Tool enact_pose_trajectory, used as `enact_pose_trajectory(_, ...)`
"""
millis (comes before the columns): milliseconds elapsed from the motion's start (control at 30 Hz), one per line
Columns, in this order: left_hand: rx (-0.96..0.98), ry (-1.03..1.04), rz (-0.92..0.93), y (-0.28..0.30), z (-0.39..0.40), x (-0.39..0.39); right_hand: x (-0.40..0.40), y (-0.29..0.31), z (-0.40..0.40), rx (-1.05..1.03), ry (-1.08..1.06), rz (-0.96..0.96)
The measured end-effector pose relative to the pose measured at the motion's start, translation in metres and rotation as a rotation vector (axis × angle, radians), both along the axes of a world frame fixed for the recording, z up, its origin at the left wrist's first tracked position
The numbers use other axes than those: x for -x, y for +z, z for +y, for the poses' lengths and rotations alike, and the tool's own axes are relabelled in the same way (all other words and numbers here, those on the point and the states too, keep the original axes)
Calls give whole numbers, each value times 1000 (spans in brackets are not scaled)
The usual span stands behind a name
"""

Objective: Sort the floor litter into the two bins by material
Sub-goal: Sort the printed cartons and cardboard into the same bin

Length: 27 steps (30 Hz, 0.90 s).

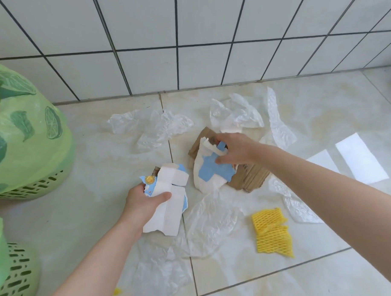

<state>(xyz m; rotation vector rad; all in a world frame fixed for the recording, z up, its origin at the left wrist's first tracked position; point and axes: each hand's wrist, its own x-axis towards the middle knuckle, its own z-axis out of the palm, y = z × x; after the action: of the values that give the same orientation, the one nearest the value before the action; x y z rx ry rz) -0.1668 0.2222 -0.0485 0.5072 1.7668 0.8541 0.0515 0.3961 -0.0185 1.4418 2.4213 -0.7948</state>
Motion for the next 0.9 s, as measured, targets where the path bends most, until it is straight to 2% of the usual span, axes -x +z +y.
enact_pose_trajectory(133, -15, 47, -34, 2, -4, 2, 1, 6, -51, 26, 182, 54)
enact_pose_trajectory(233, -46, 130, -116, 6, -7, 9, -3, 8, -66, 103, 189, 121)
enact_pose_trajectory(333, -58, 169, -211, 10, -5, 18, -5, 10, -56, 49, 200, 166)
enact_pose_trajectory(400, -76, 169, -266, 12, -1, 17, -6, 17, -36, -12, 130, 218)
enact_pose_trajectory(500, -91, 147, -319, 17, 7, 7, -13, 32, -3, -116, -85, 306)
enact_pose_trajectory(600, -80, 115, -357, 17, 8, -2, -28, 33, 13, -33, -257, 357)
enact_pose_trajectory(733, -62, 100, -374, 11, 5, -3, -33, 19, -5, 127, -215, 264)
enact_pose_trajectory(900, -35, 118, -336, 2, 0, 2, -17, -3, -17, 94, -255, 285)
